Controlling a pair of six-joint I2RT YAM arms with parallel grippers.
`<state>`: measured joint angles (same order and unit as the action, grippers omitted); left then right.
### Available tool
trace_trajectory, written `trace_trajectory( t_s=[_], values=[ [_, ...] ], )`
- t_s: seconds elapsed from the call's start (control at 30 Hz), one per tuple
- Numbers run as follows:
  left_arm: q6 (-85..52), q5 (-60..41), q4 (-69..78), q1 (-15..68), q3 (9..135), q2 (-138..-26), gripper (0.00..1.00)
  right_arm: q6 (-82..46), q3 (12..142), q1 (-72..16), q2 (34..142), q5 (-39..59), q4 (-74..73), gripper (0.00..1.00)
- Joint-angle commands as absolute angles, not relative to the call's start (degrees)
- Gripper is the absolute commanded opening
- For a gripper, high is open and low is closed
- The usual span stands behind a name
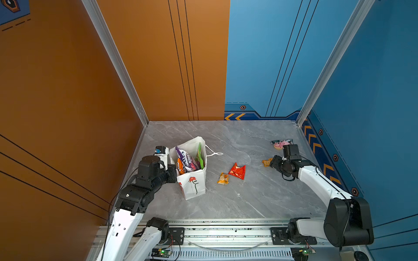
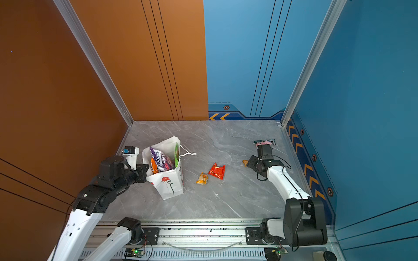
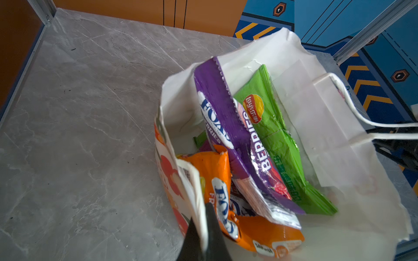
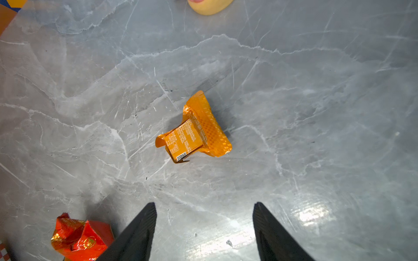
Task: Place the snacks into the paper bag
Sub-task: 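Lower the right gripper onto the small orange candy wrapper and close it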
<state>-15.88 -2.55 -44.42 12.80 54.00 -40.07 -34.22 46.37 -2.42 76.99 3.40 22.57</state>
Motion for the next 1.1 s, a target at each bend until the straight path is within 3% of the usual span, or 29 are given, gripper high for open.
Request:
trace_trajectory(
  t_s=[0.0, 0.3, 0.83, 1.07],
  values=[
    [-14.61, -0.19, -37.72, 12.92, 54.6, -38.94, 0.0, -31.03, 47.39, 0.54, 80.75, 7.99, 19.99, 0.68],
    [-14.42, 0.0, -37.71, 12.57, 54.58, -39.44, 0.0, -27.48, 52.81, 4.65, 91.52, 14.8, 18.58, 0.6],
    [-14.5, -0.4, -37.72, 11.44, 54.59, -40.25, 0.0, -26.7, 56.43, 5.8, 98.45, 16.93, 16.14, 0.45],
    [-14.57, -0.61, -37.71, 11.17, 54.59, -40.52, 0.0, -26.98, 56.2, 5.84, 100.86, 16.81, 15.44, 0.3]
  ],
)
